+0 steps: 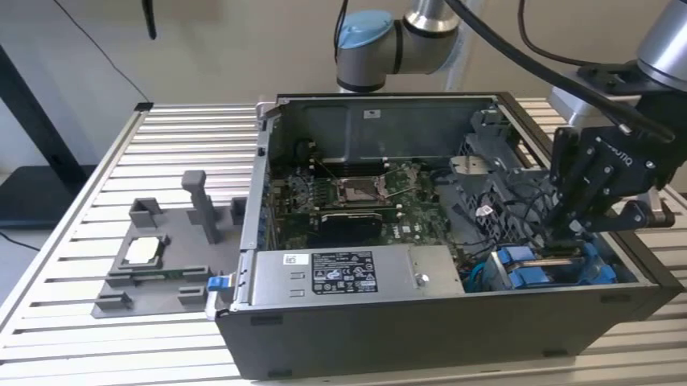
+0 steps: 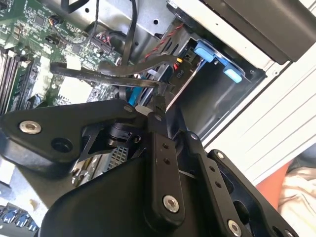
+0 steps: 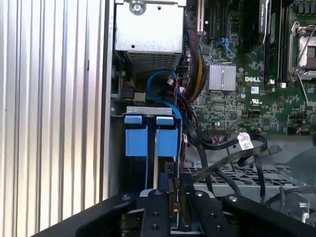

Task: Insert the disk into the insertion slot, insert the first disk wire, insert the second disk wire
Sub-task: 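Insert the second disk wire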

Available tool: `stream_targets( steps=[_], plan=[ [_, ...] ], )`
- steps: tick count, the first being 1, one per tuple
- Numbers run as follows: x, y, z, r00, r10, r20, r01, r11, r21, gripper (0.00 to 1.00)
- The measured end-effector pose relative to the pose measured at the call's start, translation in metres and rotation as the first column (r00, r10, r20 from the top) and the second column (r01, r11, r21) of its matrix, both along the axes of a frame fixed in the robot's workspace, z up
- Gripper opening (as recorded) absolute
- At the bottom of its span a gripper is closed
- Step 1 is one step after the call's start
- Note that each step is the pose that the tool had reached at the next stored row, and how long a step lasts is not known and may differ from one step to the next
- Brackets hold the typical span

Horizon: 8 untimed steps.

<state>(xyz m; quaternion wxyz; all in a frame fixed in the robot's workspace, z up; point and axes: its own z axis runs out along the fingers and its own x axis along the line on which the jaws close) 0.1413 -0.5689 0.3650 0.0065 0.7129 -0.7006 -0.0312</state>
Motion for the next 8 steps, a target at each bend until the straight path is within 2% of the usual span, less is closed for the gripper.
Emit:
stream_targets(
  steps=[2, 8],
  plan=[
    [0.0000, 0.0000, 0.0033, 1.0000, 0.000, 0.0000, 0.000, 1.0000, 0.0004, 0.24],
    [0.0000, 0.0000, 0.0036, 1.0000, 0.000, 0.0011, 0.000, 1.0000, 0.0004, 0.24]
  ],
)
